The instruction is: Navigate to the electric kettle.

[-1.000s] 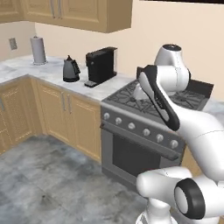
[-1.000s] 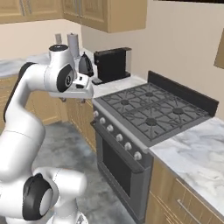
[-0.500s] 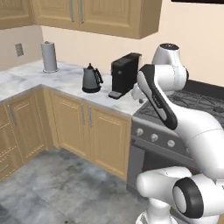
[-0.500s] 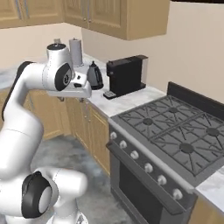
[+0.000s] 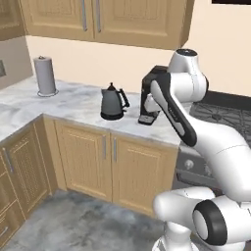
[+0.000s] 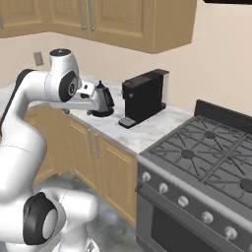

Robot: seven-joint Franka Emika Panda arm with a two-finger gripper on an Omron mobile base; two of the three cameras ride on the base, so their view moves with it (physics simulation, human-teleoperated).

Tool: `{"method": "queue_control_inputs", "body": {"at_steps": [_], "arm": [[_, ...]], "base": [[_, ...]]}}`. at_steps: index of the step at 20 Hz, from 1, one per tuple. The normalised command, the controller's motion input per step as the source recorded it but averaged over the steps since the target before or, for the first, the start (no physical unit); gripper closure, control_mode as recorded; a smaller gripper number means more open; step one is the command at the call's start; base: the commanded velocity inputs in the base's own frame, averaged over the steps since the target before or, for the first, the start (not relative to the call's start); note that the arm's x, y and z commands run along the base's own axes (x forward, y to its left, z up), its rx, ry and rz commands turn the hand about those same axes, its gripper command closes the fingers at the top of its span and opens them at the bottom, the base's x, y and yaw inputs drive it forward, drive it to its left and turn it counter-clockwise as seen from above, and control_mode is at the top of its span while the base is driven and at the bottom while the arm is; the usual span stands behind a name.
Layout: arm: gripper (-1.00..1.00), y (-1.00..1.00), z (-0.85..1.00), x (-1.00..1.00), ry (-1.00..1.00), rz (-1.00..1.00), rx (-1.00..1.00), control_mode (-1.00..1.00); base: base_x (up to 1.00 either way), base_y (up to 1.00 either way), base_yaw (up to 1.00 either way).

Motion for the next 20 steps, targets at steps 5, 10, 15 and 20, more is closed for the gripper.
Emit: {"method": "queue_control_inputs", "body": {"at_steps": [5, 10, 15, 20], "arm": [[-1.00, 0.00, 0.00, 0.00, 0.00, 0.00, 0.00, 1.00], [-1.00, 0.00, 0.00, 0.00, 0.00, 0.00, 0.00, 1.00], [-1.00, 0.00, 0.00, 0.00, 0.00, 0.00, 0.00, 1.00], [-1.00, 0.00, 0.00, 0.00, 0.00, 0.00, 0.00, 1.00]], "base": [[1.00, 1.00, -0.43], [1.00, 1.00, -0.49], [0.99, 0.74, -0.63], [0.98, 0.93, -0.49]]}}
